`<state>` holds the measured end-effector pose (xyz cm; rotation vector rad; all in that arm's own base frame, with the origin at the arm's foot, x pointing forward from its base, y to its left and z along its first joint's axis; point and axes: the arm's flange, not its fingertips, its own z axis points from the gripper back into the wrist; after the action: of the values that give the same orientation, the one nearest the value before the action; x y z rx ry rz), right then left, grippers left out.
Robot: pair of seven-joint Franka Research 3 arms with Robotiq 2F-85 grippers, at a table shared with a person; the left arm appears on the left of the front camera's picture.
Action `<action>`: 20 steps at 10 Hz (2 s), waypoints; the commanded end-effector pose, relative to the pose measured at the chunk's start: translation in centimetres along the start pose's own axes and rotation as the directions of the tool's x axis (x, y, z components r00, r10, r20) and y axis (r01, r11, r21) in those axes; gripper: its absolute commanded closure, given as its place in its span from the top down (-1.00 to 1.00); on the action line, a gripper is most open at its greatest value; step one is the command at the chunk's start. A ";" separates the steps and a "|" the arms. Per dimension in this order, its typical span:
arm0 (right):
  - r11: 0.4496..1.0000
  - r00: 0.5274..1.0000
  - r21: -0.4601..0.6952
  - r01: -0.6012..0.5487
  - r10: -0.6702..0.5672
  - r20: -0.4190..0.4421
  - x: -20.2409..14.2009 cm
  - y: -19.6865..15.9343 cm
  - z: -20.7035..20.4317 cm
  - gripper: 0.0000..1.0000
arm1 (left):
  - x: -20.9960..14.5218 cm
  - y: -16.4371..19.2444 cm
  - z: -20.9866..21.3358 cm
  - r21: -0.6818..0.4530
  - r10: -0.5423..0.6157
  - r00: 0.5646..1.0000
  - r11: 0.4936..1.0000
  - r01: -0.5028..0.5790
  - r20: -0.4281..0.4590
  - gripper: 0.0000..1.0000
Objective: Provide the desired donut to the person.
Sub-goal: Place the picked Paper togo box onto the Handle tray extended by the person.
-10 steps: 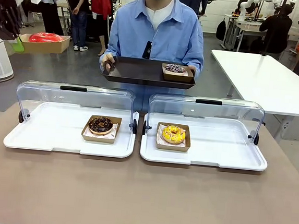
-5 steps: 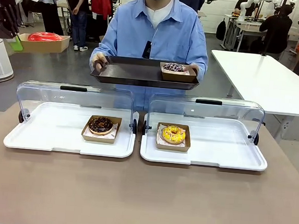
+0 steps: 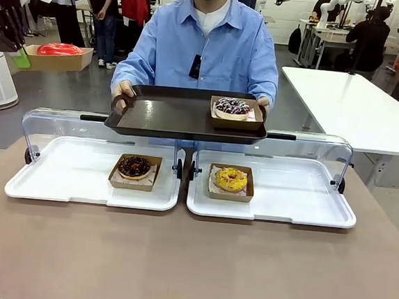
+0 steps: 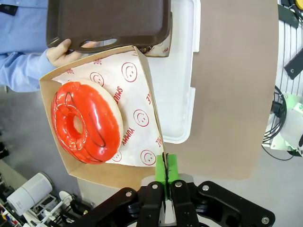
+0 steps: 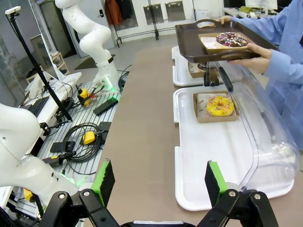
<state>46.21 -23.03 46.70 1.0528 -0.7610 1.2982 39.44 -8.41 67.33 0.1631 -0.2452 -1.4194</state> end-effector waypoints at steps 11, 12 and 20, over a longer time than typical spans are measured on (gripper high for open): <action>1.000 1.000 0.006 -0.002 0.002 0.003 0.1 0.1 0.0 1.00 | 13.1 2.5 -0.4 0.024 -0.151 0.986 0.988 0.153 -0.067 -0.97; 1.000 1.000 0.006 -0.002 0.002 0.003 0.1 0.1 0.0 1.00 | 15.1 4.9 -1.1 0.000 -0.194 0.979 0.981 0.194 -0.057 -0.97; 1.000 1.000 0.006 -0.002 0.002 0.003 0.1 0.1 0.0 1.00 | 20.0 11.4 -8.6 -0.210 -0.213 0.973 0.951 0.226 0.084 -0.97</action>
<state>46.22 -23.05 46.76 1.0522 -0.7611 1.2992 54.16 -26.96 62.67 0.0144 -0.1333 -1.6572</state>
